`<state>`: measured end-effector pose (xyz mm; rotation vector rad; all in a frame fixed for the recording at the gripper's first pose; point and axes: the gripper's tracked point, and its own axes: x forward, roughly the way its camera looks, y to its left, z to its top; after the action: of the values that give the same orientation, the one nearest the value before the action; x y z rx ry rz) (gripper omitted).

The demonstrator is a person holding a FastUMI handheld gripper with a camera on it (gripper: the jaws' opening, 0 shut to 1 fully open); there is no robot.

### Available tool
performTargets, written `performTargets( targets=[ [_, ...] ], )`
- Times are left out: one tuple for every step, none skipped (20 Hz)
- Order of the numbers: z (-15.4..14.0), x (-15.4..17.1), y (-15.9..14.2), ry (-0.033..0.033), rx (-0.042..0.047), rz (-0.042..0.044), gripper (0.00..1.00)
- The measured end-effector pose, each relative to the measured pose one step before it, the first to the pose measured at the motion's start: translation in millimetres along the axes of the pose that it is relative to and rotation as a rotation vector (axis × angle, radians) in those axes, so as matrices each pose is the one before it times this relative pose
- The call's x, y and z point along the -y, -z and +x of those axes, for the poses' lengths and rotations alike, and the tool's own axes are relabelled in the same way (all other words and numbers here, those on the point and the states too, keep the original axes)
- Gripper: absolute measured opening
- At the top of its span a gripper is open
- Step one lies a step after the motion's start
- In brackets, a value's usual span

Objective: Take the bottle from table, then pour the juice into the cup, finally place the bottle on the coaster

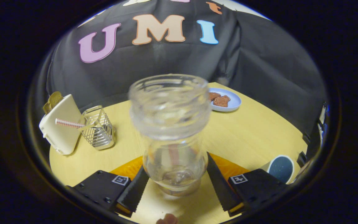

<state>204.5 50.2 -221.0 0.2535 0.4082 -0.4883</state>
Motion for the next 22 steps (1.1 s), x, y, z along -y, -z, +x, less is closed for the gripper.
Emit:
performTargets(
  targets=[
    [-1.34, 0.06, -0.70, -0.00078, 0.00023, 0.00352, 1.00],
    [-0.69, 1.21, -0.98, -0.00033, 0.00044, 0.00064, 1.00],
    [-1.87, 0.81, -0.23, -0.00157, 0.00048, -0.00013, 1.00],
    [-2.45, 0.47, -0.13, -0.00023, 0.00007, -0.00079, 1.00],
    [-0.51, 1.12, -0.27, -0.00179, 0.00061, -0.00150, 1.00],
    [-1.53, -0.36, -0.21, -0.00265, 0.00068, -0.00164, 1.00],
    [-1.60, 0.06, -0.40, -0.00402, 0.00076, -0.00273, 1.00],
    [-3.05, 0.27, 0.23, -0.00328, -0.00124, -0.00272, 1.00],
    [-2.80, 0.26, 0.25, -0.00223, 0.00189, -0.00357, 1.00],
    [-3.29, 0.25, -0.91, -0.00237, 0.00401, -0.00504, 1.00],
    [-4.17, 0.29, -0.71, -0.00355, 0.00459, -0.00588, 1.00],
    [-3.14, -0.03, -0.25, -0.00366, 0.00492, -0.00638, 1.00],
    [-3.99, 0.93, 0.05, -0.00473, 0.00423, -0.00675, 1.00],
    [-3.93, -0.23, -0.20, -0.00531, 0.00298, -0.00698, 1.00],
    [-3.83, -0.67, 0.89, -0.00625, 0.00146, -0.00833, 1.00],
    [-6.05, 1.00, 0.17, -0.00438, -0.00027, -0.01304, 1.00],
    [-5.52, 2.10, -0.39, -0.00319, 0.00445, -0.01263, 1.00],
    [-6.50, 0.40, -1.73, -0.00684, 0.00605, -0.00676, 1.00],
    [-6.19, 0.17, -0.63, -0.00625, 0.00262, -0.00263, 1.00],
    [-5.63, 0.64, -0.81, -0.00530, 0.00023, -0.00009, 1.00],
    [-5.96, 1.71, -0.46, -0.00386, -0.00122, 0.00301, 1.00],
    [-6.86, 0.66, -2.35, -0.00691, 0.00501, 0.00238, 1.00]
  ],
)
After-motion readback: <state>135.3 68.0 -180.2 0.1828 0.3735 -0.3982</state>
